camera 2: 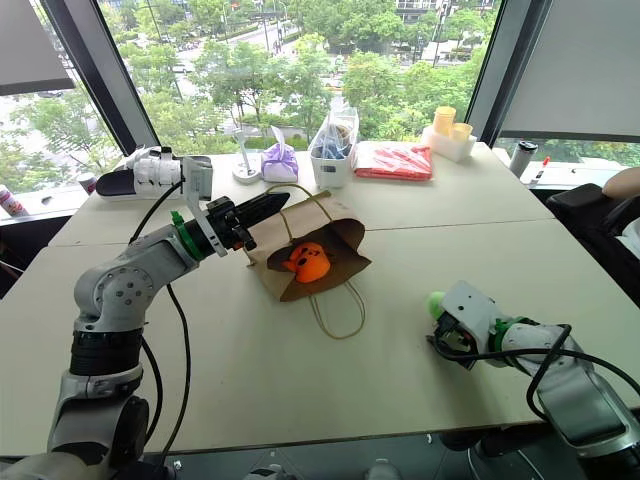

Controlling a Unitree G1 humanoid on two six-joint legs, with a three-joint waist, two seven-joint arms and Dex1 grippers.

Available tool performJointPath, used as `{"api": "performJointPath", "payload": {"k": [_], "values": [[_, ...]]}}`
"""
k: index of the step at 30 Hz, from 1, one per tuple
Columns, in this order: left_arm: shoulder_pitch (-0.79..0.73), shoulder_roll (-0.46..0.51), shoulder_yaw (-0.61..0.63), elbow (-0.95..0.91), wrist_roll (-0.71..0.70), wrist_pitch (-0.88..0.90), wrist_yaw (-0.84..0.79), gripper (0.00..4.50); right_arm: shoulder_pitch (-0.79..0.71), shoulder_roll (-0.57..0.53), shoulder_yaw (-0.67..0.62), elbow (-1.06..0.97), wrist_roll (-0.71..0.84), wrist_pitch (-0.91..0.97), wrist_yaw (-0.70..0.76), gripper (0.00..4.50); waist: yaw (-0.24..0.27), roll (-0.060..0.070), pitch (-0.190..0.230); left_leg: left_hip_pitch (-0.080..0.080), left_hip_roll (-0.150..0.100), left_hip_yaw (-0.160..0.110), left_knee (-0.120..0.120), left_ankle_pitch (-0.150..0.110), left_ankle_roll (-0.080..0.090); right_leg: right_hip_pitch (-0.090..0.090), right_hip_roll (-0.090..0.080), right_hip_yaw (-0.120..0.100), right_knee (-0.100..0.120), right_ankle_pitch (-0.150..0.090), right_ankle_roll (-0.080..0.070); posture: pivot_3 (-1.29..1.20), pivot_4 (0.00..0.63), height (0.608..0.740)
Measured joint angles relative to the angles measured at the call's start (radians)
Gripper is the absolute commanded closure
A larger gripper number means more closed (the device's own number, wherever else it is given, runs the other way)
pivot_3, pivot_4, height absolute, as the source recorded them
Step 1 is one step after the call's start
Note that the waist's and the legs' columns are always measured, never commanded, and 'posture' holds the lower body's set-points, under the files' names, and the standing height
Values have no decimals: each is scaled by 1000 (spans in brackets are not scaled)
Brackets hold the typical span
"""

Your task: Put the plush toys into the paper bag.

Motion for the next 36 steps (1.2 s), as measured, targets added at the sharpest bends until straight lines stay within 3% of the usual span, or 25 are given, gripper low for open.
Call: {"api": "performJointPath", "payload": {"k": [3, 9, 16, 20, 25, 30, 36], "values": [[0, -5, -8, 0, 9, 0, 0, 4500, -25, 18, 0, 24, 0, -11, -7, 1147, -1, 0, 0, 0, 0, 0, 0, 0, 0, 0, 0, 0, 0, 0, 0, 0, 150, 740], [0, -5, -16, 0, 13, -15, -3, 4500, -65, 28, -12, 37, 13, -13, -10, 4137, -1, 0, 0, 0, 0, 0, 0, 0, 0, 0, 0, 0, 0, 0, 0, 0, 150, 740], [-1, -5, -14, 7, 12, -19, -3, 4500, -233, 141, -11, -79, 141, 74, 6, 4137, -4, 0, 0, 0, 0, -1, 0, 0, 0, 0, 0, 0, 0, 0, 0, 0, 150, 740], [-6, -13, -10, 21, 11, -19, 4, 4500, -362, 265, 68, -114, 169, 111, -29, 4137, -4, 0, 0, 0, 0, -1, 0, 2, -4, 0, 0, 0, 0, 0, 0, 0, 150, 740], [-9, -19, -4, 21, 9, -19, 16, 4500, -408, 380, 188, -68, 145, 106, -85, 4137, -1, 0, 0, -1, 0, -2, -1, 3, -5, -1, 0, 0, 0, 0, 0, 0, 150, 740], [-27, -41, 6, 14, -12, -11, 37, 4500, -516, 532, 311, 227, 14, -86, -190, 4137, -10, 0, 0, 0, 0, -1, -1, 4, -6, -2, 0, 0, 2, 0, 0, 0, 150, 740], [-28, -29, 17, 0, -34, 7, 50, 4500, -617, 606, 327, 521, -94, -313, -268, 4137, -10, 0, 0, -1, 0, -1, -2, 4, -7, -3, 0, 0, 1, 0, 0, 0, 150, 740]]}}
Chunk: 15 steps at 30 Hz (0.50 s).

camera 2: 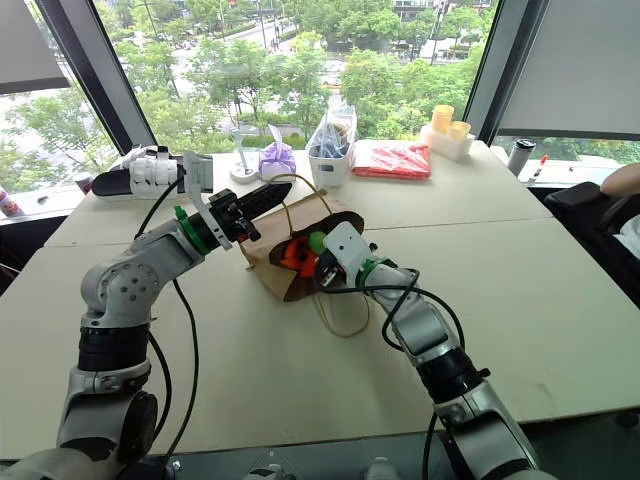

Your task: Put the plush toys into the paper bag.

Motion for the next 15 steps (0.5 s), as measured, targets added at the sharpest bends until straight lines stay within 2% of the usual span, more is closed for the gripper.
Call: {"api": "performJointPath", "payload": {"k": [6, 7, 10, 14, 15], "values": [[0, -1, 0, -27, -25, 10, 19, 4500, -126, 68, 23, 319, -106, -211, -78, 4137, -4, 0, 0, 0, 0, 0, -1, 0, 0, 0, 0, 0, 0, 0, 0, 0, 150, 740], [1, 0, 1, -28, -27, 12, 21, 4500, -138, 75, 24, 361, -120, -238, -89, 3486, -3, 0, 0, 0, 0, 0, -1, 0, 0, -1, 0, 0, 0, 0, 0, 0, 150, 740], [1, 0, 0, -34, -37, 21, 31, 4500, -165, 90, 22, 459, -150, -302, -117, 2158, -3, 0, 0, 0, 0, 0, -1, 0, 0, 0, 0, 0, 0, 0, 0, 0, 150, 740], [1, 0, 0, -41, -43, 22, 44, 4500, -172, 94, 9, 477, -154, -326, -116, 107, -6, 0, 0, 0, 0, 0, -1, 0, 0, -1, 0, 0, 0, 0, 0, 0, 150, 740], [1, 0, 0, -41, -43, 22, 45, 4500, -170, 93, 3, 469, -151, -321, -109, 42, -6, 0, 0, 0, 0, 0, -1, 0, 0, -1, 0, 0, 0, 0, 0, 0, 150, 740]]}}
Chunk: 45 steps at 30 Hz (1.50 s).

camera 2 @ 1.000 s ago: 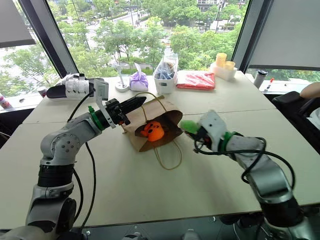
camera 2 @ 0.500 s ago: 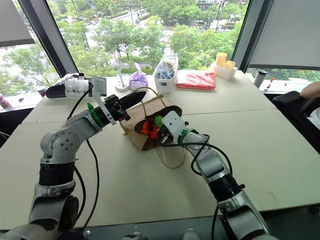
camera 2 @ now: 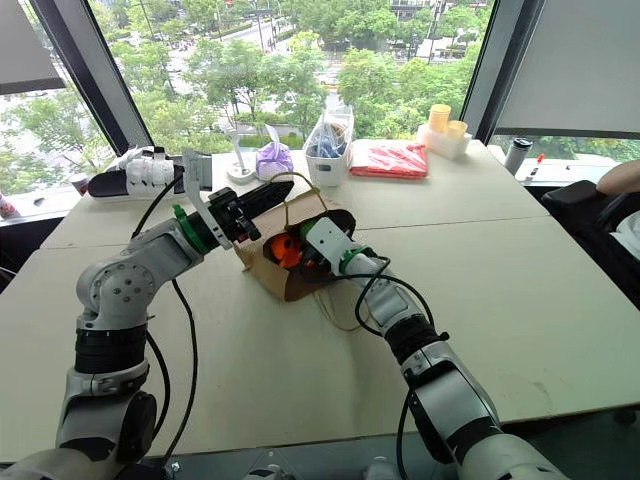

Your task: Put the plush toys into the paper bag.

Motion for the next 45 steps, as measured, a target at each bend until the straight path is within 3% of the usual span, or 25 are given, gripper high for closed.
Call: {"api": "performJointPath", "payload": {"k": [4, 9, 14, 20, 29, 32, 39, 45], "values": [[1, 0, -1, -1, -1, 0, 2, 4500, 27, -11, -38, -127, 34, 74, 63, 42, 1, 0, 0, 0, 0, 0, 0, 0, 0, 0, 0, 0, 0, 0, 0, 0, 150, 740], [3, 0, -2, 4, 1, -1, 0, 4500, 197, -114, -122, -595, 186, 362, 227, 42, 12, 0, 0, -1, -1, -2, 0, 0, 1, 0, 0, 0, -1, 0, 0, 0, 150, 740], [3, -4, -3, 10, 1, -2, -5, 4500, 294, -222, -228, -913, 367, 633, 333, 42, 8, 0, 0, 0, 0, -1, 1, -2, 4, 0, 0, 0, 0, 0, 0, 0, 150, 740], [3, -3, -3, 18, 2, -4, -11, 4500, 420, -312, -268, -947, 402, 749, 333, 42, 11, 0, 0, 0, 0, 0, 1, -3, 5, 1, 0, 0, 0, 0, 0, 0, 150, 740], [3, -4, -4, 23, 9, -6, -26, 4500, 486, -294, -167, -767, 327, 661, 295, 42, 10, 0, 0, 0, 0, 0, 1, -2, 3, 1, 0, 0, 0, 0, 0, 0, 150, 740], [3, -4, -3, 23, 11, -6, -26, 4500, 471, -291, -150, -721, 311, 620, 285, 888, 10, 0, 0, 0, 0, 0, 2, -1, 3, 1, 0, 0, 0, 0, 0, 0, 150, 740], [3, -5, -4, 21, 13, -6, -22, 4500, 452, -284, -124, -677, 295, 569, 286, 4452, 12, 0, 0, 0, 0, 0, 2, -1, 3, 2, 0, 0, 0, 0, 0, 0, 150, 740], [3, -7, -4, 16, 14, -6, -15, 4500, 437, -252, -173, -674, 341, 639, 283, 4452, 11, 0, 0, 0, 0, 0, 2, -1, 2, 2, 0, 0, 0, 0, 0, 0, 150, 740]]}}
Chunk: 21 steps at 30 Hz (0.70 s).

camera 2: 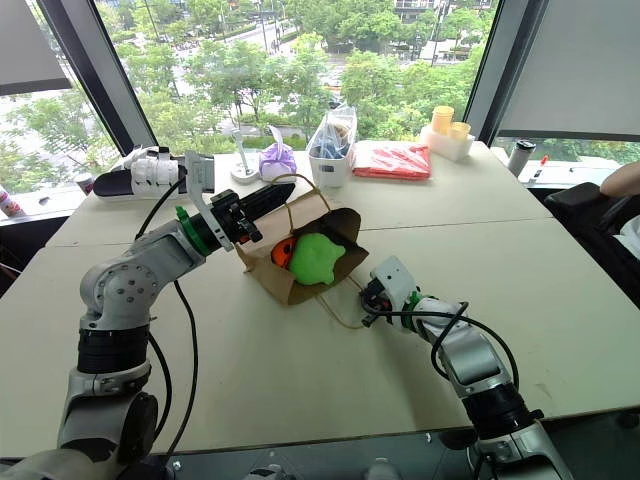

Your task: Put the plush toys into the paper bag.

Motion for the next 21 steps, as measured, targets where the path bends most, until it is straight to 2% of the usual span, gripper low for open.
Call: {"api": "performJointPath", "payload": {"k": [5, 11, 16, 21], "values": [[-3, 3, 2, 14, 20, -28, 6, 4500, -89, 7, -170, -80, 169, 191, 7, 4452, 1, 0, 0, 0, 0, 0, 0, -1, 1, 0, 0, 0, 0, 0, 0, 0, 150, 740], [-119, 16, 9, 162, 74, -106, -15, 4500, -299, -59, -333, -173, 357, 359, 30, 4452, 2, 0, 0, -1, 0, 0, -1, -1, 2, 0, 0, -1, -1, 0, 0, 0, 150, 740], [-155, 10, 14, 247, 82, -121, -21, 4500, -384, -86, -365, -125, 428, 441, 30, 4452, 0, 0, 0, -1, 0, 0, -1, -1, 1, -1, 0, -1, -2, 0, 0, 0, 150, 740], [-160, -7, 36, 264, 71, -88, 12, 4500, -393, -92, -375, -100, 466, 471, 22, 4452, -1, 0, 0, -1, 0, 1, -1, -1, 2, -1, -1, 0, -1, 0, 0, 0, 150, 740]]}}
